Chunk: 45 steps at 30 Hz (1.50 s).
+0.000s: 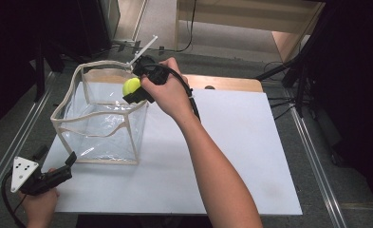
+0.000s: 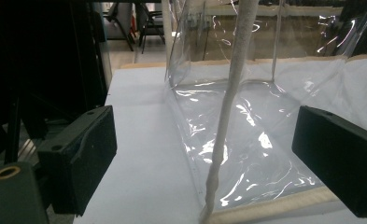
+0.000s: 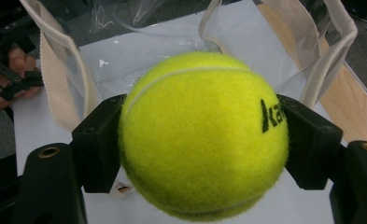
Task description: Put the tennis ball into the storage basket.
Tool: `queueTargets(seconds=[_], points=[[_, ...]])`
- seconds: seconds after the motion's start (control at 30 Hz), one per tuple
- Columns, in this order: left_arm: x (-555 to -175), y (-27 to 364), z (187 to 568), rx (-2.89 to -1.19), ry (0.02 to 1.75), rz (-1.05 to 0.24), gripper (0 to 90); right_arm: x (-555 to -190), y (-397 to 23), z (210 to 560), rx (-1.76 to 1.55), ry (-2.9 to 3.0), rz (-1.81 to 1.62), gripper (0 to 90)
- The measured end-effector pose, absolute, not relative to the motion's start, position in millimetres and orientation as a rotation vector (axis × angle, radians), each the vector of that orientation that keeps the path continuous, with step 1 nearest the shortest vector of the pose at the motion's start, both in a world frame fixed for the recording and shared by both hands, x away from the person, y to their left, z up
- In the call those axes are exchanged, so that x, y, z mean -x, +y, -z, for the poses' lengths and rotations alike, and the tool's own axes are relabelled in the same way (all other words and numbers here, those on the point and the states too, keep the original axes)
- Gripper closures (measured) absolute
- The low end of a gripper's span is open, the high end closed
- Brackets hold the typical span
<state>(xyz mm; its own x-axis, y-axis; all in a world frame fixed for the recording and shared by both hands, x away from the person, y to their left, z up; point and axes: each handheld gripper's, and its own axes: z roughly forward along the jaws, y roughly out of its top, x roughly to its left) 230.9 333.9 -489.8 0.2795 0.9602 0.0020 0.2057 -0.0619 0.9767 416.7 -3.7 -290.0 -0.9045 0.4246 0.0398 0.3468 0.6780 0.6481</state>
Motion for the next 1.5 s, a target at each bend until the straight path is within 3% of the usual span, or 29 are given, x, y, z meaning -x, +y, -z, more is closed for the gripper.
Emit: queueTargets(seconds=[0.47,0.53,0.7,0.8,1.5], points=[[-231.1,333.9,489.7,-1.508,1.127,-0.909,6.9,-426.0,11.2,310.1,-0.678,2.816,-0.95,22.2],[-230.9,334.0,489.7,-1.508,1.128,-0.906,6.9,-424.2,11.5,309.7,-0.676,2.796,-0.958,14.1],[-231.1,333.8,489.8,-1.507,1.127,-0.906,6.9,-419.1,5.1,301.7,-0.691,2.746,-1.02,9.7],[-231.1,333.6,489.7,-1.509,1.127,-0.907,6.9,-415.1,-0.1,299.1,-0.692,2.728,-1.04,0.3],[-231.3,333.6,489.8,-1.508,1.129,-0.905,6.9,-392.1,-30.1,312.0,-0.76,2.663,-1.09,0.0]])
